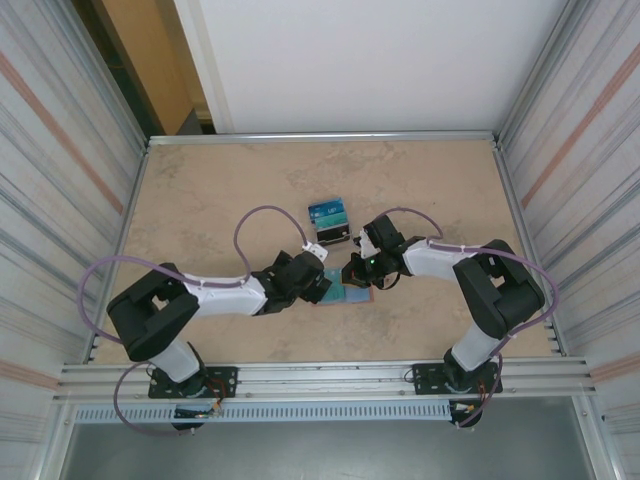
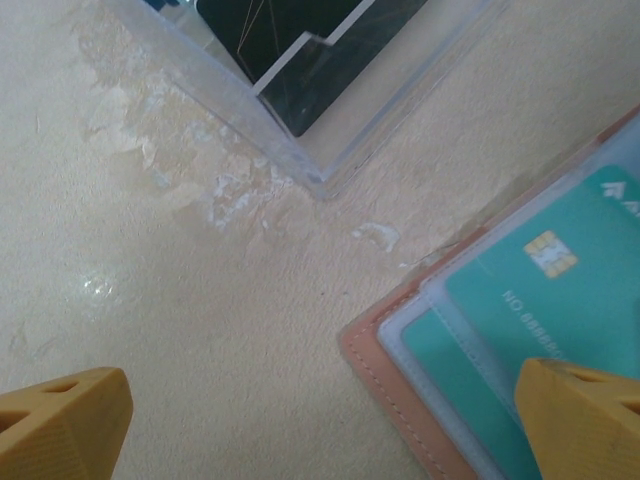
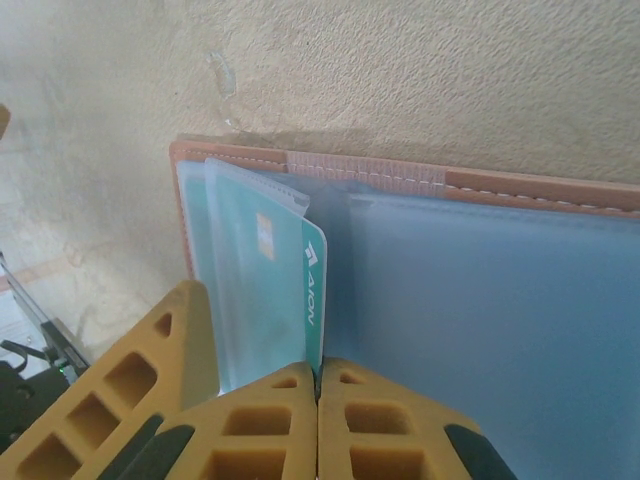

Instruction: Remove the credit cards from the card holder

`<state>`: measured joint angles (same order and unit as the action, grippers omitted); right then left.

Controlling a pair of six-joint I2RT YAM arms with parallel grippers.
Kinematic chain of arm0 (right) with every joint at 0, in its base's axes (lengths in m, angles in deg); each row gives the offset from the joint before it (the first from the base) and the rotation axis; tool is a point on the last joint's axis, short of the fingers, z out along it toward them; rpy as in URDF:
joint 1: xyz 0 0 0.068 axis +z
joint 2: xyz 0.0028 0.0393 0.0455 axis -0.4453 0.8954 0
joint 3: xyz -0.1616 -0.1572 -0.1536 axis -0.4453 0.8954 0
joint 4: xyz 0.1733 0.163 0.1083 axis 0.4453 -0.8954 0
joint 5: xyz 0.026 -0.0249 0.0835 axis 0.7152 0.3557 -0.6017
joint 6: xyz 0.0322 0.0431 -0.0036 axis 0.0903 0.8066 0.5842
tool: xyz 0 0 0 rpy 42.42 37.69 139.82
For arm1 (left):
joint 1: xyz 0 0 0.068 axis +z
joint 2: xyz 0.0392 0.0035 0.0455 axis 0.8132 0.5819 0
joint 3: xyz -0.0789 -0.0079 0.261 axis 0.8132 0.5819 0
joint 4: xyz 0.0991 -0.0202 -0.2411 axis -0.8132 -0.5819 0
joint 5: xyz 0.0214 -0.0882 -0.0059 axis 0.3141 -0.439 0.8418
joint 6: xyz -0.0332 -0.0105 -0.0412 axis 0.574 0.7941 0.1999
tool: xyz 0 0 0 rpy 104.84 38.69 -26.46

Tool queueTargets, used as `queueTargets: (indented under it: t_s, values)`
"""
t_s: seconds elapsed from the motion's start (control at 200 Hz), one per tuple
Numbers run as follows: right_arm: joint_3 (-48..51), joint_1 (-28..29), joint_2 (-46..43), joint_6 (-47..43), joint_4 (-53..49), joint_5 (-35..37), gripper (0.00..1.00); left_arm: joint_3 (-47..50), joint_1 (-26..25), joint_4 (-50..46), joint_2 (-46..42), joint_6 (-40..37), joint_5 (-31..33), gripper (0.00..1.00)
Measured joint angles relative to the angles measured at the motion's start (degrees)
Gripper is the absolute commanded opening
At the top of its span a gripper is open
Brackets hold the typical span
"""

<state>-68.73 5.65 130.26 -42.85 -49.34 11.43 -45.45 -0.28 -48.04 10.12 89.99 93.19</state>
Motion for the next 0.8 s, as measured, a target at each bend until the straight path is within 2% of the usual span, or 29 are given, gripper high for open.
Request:
queueTargets:
  t_s: [0.501, 0.797]
  values:
    - [3.26, -2.12, -0.02, 2.29, 5.84, -4.2, 0.13, 0.0, 0.28, -1.27, 0.22, 0.0, 0.02, 0.99]
    - [4.48, -2.89, -0.02, 3.93, 8.57, -5.92, 0.09, 0.0, 0.26, -1.44, 0.22, 0.0, 0.02, 0.99]
